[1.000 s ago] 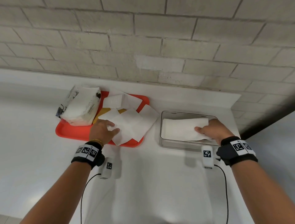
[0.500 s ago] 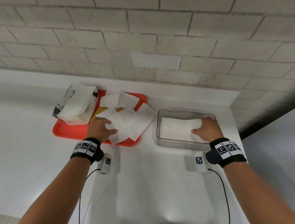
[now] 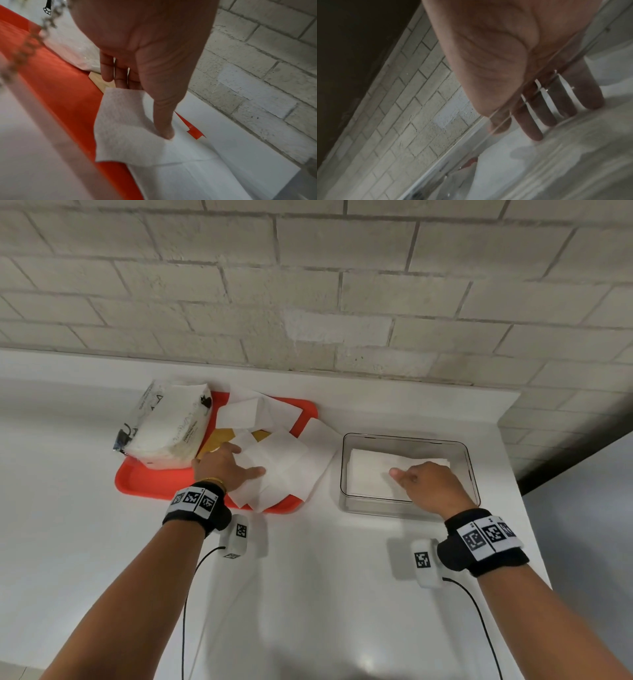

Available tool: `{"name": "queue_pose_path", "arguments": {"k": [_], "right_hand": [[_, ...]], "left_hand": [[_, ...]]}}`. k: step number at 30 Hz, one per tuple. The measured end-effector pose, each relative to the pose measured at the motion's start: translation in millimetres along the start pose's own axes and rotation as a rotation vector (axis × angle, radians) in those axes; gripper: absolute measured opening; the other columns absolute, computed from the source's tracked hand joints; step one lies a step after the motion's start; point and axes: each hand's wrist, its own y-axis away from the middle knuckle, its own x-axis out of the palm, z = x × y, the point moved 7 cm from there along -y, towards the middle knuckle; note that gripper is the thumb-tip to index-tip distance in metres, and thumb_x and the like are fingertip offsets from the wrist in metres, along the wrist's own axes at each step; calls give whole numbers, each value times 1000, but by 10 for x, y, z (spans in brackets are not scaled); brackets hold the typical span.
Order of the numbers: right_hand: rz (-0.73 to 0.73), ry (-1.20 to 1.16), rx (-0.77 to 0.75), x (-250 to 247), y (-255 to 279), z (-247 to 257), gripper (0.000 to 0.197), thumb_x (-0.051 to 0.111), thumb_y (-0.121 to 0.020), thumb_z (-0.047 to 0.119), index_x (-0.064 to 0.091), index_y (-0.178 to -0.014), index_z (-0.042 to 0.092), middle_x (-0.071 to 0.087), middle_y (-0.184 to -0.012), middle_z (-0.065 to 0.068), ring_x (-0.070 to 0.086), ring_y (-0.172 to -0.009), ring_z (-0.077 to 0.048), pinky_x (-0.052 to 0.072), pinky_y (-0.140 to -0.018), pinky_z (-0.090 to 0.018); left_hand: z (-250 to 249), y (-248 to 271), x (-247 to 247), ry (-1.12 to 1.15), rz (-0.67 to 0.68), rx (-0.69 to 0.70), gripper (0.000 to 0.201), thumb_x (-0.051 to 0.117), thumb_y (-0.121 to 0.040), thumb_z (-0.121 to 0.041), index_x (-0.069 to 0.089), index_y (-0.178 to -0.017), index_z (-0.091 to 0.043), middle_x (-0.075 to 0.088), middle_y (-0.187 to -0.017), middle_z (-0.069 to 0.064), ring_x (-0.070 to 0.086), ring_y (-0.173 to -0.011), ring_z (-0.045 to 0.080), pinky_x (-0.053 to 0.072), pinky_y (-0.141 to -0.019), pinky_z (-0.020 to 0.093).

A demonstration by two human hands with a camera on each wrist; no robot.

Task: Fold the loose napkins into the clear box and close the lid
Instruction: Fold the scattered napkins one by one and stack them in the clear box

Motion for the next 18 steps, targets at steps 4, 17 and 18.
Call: {"name": "queue_pose_path", "arguments": {"k": [4, 17, 18], "right_hand": [[21, 25, 4, -2, 39, 65, 71, 22, -107, 61, 45, -65, 8, 57, -72, -8, 59, -82, -30, 43, -73, -37], [-169, -234, -648, 267, 782, 1795, 29, 72, -94, 37, 69, -121, 26, 64, -121, 11, 55, -118, -9, 45, -101, -26], [-131, -191, -642, 380, 754, 1914, 34, 72, -95, 35, 66, -127, 25, 62, -126, 10, 53, -122, -10, 45, -101, -26]], "left_hand": [[-46, 56, -3, 103, 27, 9, 70, 69, -90, -59, 53, -147, -22, 55, -151, 3, 50, -139, 28, 33, -120, 47], [278, 1166, -146, 1563, 313, 36, 39, 64, -96, -2, 63, -134, -9, 74, -124, 15, 73, -111, 34, 63, -83, 43], [316, 1255, -102, 1597, 351, 33, 41, 63, -94, 1, 62, -134, -5, 73, -125, 19, 73, -109, 36, 63, -80, 42]]}}
